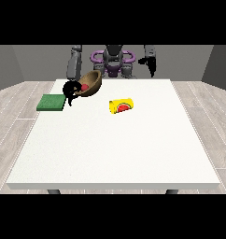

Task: Pick the cup and pour the ball into the bowl, then pick the bowl and place it on the pad

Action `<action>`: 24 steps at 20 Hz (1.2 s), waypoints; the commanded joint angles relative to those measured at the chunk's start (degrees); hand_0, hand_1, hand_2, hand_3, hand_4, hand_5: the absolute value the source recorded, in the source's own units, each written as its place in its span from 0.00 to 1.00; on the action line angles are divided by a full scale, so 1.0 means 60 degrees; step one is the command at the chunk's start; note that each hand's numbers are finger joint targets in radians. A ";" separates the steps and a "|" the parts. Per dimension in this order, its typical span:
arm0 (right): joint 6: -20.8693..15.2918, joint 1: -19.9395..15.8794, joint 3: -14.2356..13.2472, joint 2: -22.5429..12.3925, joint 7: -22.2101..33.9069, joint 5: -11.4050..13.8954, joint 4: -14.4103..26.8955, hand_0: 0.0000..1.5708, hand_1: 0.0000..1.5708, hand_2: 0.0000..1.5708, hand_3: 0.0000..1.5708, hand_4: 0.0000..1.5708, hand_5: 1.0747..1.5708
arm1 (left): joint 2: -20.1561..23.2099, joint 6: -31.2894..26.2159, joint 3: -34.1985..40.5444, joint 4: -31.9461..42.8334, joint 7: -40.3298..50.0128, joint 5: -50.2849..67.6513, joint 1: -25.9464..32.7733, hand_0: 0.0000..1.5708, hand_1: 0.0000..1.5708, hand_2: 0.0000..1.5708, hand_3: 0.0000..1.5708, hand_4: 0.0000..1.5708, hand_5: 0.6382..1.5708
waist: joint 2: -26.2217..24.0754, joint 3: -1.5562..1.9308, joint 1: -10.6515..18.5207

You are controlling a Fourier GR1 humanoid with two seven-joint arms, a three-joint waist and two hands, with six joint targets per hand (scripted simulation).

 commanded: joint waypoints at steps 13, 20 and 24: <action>0.0176 -0.0616 -0.0307 -0.3267 0.4121 -0.0414 -0.0254 1.00 1.00 1.00 0.82 0.61 0.85 | 0.0084 -0.0309 0.0469 0.0105 0.1030 0.0393 0.0334 0.00 0.00 0.00 0.00 0.74 0.76 | -0.1143 0.0160 -0.0833; 0.0648 -0.1343 -0.0901 -0.4075 0.3937 -0.0974 0.0208 1.00 1.00 1.00 0.89 0.62 0.85 | -0.0469 0.0214 0.0349 0.1020 -0.0937 -0.0078 0.0102 0.00 0.00 0.00 0.00 0.75 0.76 | 0.0174 0.0160 -0.0586; 0.1372 -0.1184 -0.1337 -0.4572 0.3369 -0.1316 0.0850 1.00 1.00 1.00 0.55 0.61 0.86 | -0.0469 0.0323 0.0139 0.0763 -0.0876 -0.0355 0.0049 0.00 0.00 0.00 0.00 0.75 0.76 | 0.0545 0.0163 -0.0491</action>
